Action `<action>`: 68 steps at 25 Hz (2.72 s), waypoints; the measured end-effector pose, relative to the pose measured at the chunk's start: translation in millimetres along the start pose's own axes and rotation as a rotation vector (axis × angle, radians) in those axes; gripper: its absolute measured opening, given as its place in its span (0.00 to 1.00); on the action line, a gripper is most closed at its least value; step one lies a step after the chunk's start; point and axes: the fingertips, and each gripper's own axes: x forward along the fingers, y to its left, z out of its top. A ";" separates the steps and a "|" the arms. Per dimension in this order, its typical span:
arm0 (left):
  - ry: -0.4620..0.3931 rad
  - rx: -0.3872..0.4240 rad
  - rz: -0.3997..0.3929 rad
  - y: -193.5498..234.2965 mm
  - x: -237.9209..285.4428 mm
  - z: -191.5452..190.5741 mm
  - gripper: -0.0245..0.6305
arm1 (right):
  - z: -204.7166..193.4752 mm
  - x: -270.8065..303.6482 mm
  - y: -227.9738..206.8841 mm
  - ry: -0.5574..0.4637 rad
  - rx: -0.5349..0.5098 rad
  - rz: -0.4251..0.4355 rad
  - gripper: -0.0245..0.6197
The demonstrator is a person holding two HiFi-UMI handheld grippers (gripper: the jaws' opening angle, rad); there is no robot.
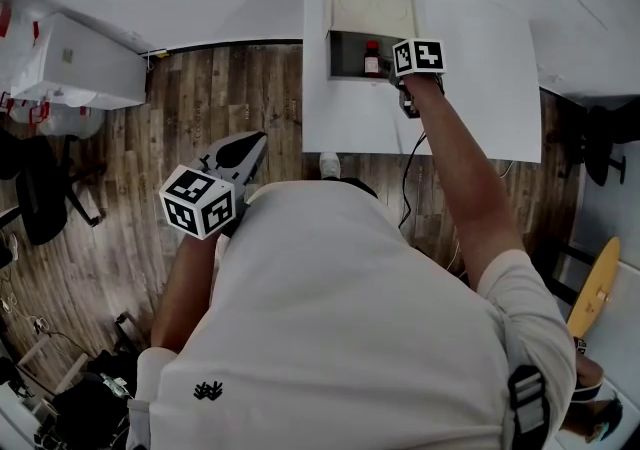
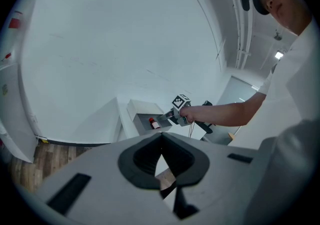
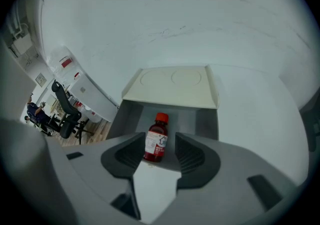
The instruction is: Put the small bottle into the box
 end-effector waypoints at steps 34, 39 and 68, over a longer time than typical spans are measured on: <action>0.044 0.047 -0.125 -41.8 -56.6 -79.5 0.05 | -198.7 -157.8 195.3 -0.284 -0.014 0.272 0.05; 0.051 0.067 -0.132 -46.6 -57.1 -80.9 0.05 | -203.6 -166.7 202.7 -0.309 -0.022 0.280 0.05; 0.041 0.043 -0.091 -38.7 -80.3 -103.1 0.05 | -210.9 -169.2 246.4 -0.325 -0.123 0.321 0.05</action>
